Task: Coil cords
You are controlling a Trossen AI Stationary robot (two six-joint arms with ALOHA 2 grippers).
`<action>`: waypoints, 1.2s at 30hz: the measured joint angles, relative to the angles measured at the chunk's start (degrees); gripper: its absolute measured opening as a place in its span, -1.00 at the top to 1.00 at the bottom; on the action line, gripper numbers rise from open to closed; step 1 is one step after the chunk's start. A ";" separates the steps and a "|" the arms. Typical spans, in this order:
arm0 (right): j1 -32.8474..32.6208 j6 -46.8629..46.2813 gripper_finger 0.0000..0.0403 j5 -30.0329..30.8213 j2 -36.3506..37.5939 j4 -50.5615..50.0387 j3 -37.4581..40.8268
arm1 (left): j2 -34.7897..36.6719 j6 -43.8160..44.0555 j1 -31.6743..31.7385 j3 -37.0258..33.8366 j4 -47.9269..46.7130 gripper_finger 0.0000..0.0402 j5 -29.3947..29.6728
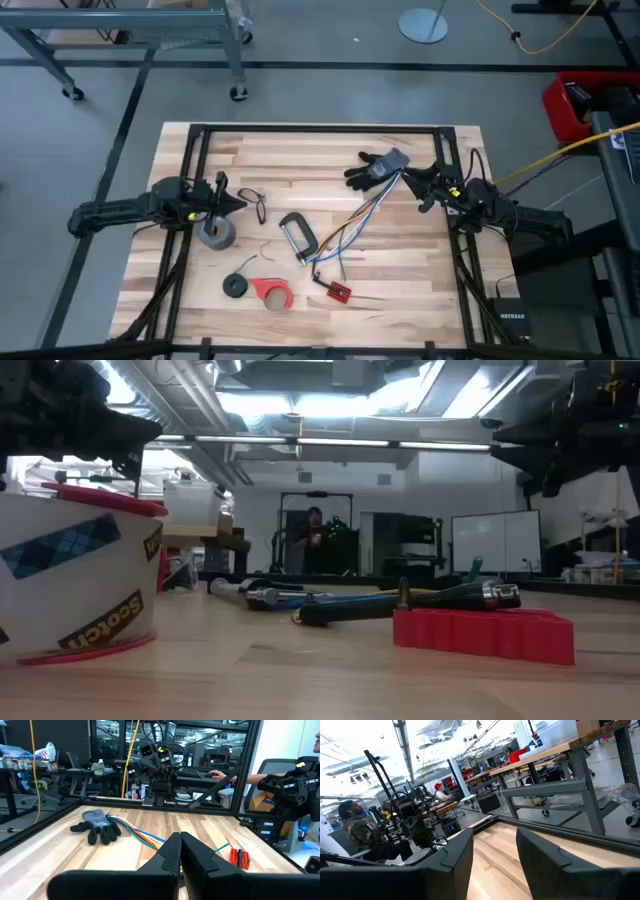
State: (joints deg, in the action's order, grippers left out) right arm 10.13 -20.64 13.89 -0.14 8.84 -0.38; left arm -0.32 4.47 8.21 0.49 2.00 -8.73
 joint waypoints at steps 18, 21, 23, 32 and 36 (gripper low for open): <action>0.00 -0.02 0.22 0.00 0.02 -0.02 -0.02 | 0.02 0.00 0.00 0.00 0.00 0.98 0.00; -0.02 -0.02 0.22 -0.01 0.01 -0.01 -0.01 | 0.00 0.00 -0.01 0.01 0.00 0.98 -0.02; 0.00 -0.02 0.22 0.00 0.01 0.00 -0.02 | 0.02 0.00 -0.02 0.00 0.00 0.98 0.00; -0.02 -0.01 0.22 0.00 0.00 0.00 0.00 | 0.01 0.00 -0.01 0.00 0.00 0.98 -0.02; 0.00 -0.02 0.22 0.00 0.02 0.00 -0.02 | 0.01 0.00 -0.02 0.00 0.00 0.98 -0.01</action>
State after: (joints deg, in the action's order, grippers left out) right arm 10.13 -20.67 13.89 -0.12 8.84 -0.40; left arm -0.31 4.47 8.19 0.49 2.00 -8.74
